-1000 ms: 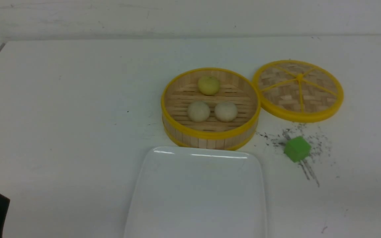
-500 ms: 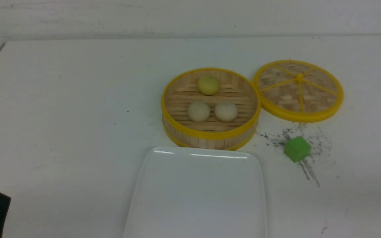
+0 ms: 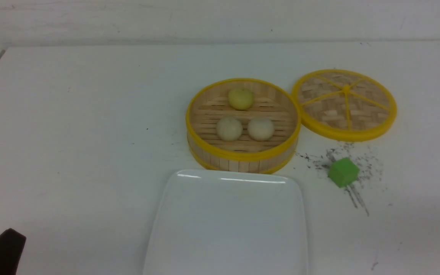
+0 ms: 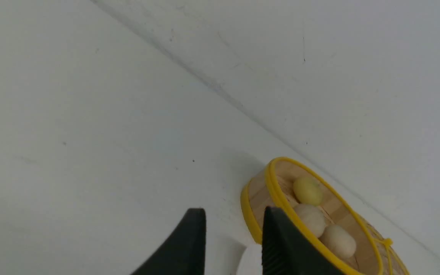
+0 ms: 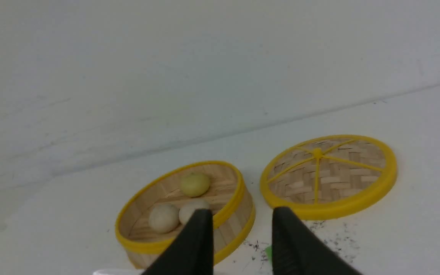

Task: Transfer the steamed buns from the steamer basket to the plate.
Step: Use the right arm to grab the steamed stuffed bun that is closest to it

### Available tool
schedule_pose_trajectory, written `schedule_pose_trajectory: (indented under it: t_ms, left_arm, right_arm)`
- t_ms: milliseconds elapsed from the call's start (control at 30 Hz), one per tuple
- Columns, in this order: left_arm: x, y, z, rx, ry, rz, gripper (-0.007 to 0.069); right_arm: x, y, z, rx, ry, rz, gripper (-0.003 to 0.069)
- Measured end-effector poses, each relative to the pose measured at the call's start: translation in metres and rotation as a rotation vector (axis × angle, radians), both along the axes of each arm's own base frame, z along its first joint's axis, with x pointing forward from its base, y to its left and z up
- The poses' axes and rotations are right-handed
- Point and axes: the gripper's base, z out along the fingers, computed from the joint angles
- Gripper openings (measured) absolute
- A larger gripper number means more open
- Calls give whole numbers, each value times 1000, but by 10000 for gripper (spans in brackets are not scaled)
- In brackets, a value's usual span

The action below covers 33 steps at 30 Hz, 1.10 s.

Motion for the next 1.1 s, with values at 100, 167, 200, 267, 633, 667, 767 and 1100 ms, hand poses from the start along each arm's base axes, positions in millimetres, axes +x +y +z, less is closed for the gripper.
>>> schedule_pose_trajectory:
  t_ms: [100, 167, 200, 267, 633, 667, 767, 1100]
  left_arm:
    - [-1, -2, -4, -4, 44, -27, 241]
    - [-1, -4, -6, 1, 65, -42, 241]
    - [-1, -4, -7, 3, 73, -47, 241]
    - [-2, -6, -7, 28, 92, -67, 241]
    - [-5, -5, 18, 160, -13, -69, 241]
    - [-5, -6, 19, 142, -16, -71, 241]
    - [-5, -6, 19, 125, -11, -79, 241]
    - [-5, -8, 17, 119, 4, -95, 241]
  right_arm:
    - [-4, 5, 5, -64, -17, 61, 240]
    - [-6, 11, 13, -140, -13, 129, 240]
    - [-6, 13, 17, -172, -1, 159, 240]
    - [-4, 18, 28, -211, 34, 223, 240]
    - [49, 28, 106, -263, 143, 346, 240]
    - [69, 31, 117, -282, 206, 397, 240]
    - [104, 35, 124, -309, 314, 481, 240]
    - [239, 47, 136, -397, 520, 739, 240]
